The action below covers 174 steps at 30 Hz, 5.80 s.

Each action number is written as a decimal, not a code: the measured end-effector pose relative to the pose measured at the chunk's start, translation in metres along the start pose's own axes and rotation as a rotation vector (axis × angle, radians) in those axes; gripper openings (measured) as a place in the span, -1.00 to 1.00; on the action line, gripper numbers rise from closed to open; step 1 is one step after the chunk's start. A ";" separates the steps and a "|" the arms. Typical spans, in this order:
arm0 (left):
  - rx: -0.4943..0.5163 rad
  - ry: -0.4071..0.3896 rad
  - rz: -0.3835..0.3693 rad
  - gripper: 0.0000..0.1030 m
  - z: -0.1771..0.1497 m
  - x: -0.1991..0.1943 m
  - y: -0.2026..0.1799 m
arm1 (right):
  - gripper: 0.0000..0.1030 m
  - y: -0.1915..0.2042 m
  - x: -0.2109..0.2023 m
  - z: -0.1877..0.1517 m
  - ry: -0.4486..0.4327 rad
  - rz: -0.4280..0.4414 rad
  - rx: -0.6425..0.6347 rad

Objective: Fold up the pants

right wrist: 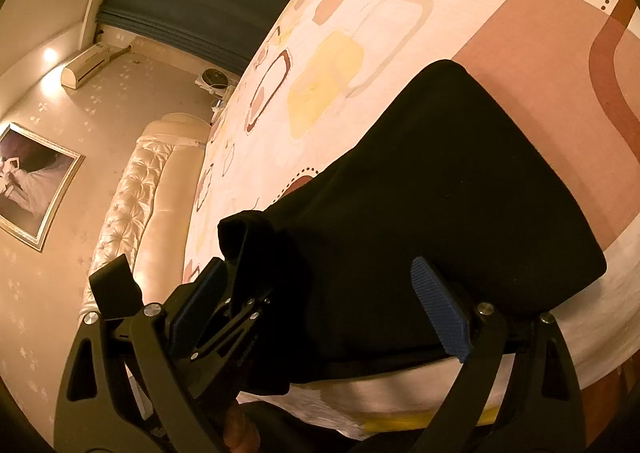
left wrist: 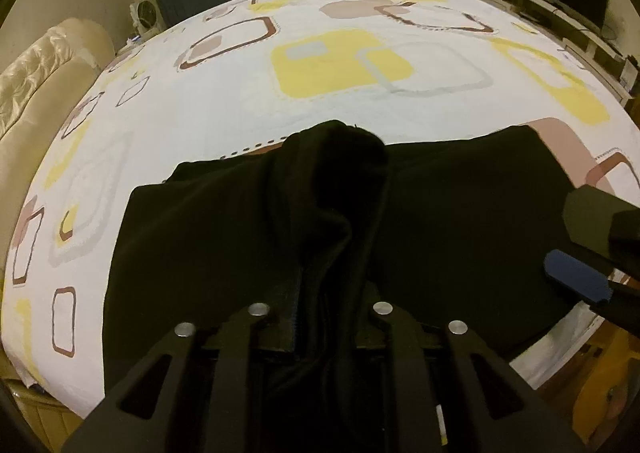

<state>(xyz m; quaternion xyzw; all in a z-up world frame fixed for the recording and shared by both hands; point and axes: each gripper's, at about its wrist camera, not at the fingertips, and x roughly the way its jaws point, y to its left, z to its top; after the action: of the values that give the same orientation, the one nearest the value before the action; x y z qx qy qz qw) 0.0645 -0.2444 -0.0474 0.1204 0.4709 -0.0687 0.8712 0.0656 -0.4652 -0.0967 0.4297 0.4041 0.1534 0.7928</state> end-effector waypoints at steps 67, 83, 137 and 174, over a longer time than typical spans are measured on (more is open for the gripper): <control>-0.310 -0.026 -0.370 0.46 -0.075 -0.028 0.178 | -0.77 0.005 -0.010 0.041 0.118 -0.271 -0.265; -0.310 0.012 -0.381 0.46 -0.075 -0.014 0.162 | -0.77 -0.053 -0.008 0.053 0.138 -0.091 -0.072; -0.327 0.066 -0.647 -0.39 -0.059 0.002 0.126 | -0.32 -0.057 -0.021 0.001 0.088 0.035 0.005; -0.405 0.063 -0.575 -0.37 -0.087 -0.001 0.217 | -0.32 -0.001 0.056 -0.030 0.216 0.060 -0.037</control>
<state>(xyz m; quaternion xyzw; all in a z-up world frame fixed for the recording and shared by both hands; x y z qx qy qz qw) 0.0448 -0.0115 -0.0611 -0.1900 0.5164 -0.2127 0.8074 0.0776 -0.4165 -0.1351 0.4079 0.4710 0.2300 0.7476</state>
